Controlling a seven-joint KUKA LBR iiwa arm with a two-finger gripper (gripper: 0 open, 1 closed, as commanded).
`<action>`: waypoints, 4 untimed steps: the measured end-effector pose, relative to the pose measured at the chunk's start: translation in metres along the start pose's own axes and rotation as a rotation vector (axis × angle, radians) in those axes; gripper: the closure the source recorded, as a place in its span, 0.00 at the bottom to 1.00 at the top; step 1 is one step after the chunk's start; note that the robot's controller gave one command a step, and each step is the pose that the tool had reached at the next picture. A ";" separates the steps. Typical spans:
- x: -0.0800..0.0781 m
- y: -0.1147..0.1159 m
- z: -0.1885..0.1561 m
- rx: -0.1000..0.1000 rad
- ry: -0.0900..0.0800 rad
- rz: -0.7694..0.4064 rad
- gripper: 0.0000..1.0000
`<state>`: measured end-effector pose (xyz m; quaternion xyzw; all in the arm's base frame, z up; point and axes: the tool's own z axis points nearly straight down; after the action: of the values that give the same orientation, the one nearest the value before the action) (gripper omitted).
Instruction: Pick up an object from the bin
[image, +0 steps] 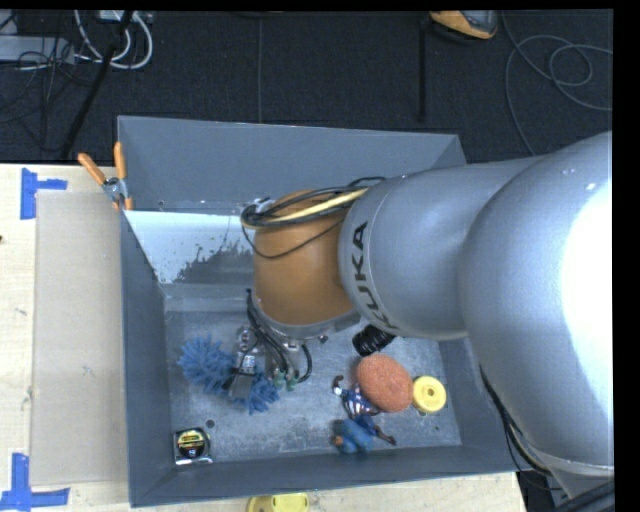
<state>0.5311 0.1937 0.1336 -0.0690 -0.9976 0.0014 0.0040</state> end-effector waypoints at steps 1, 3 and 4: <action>-0.019 -0.031 0.000 -0.009 -0.018 0.031 1.00; -0.026 -0.035 -0.074 -0.004 -0.009 0.059 0.00; -0.031 -0.025 -0.034 -0.007 -0.014 0.079 0.00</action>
Offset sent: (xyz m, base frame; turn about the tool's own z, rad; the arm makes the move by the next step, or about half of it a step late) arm 0.0212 -0.0381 0.0740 0.0599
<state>0.5584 0.1650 0.1677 -0.1085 -0.9941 -0.0014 -0.0031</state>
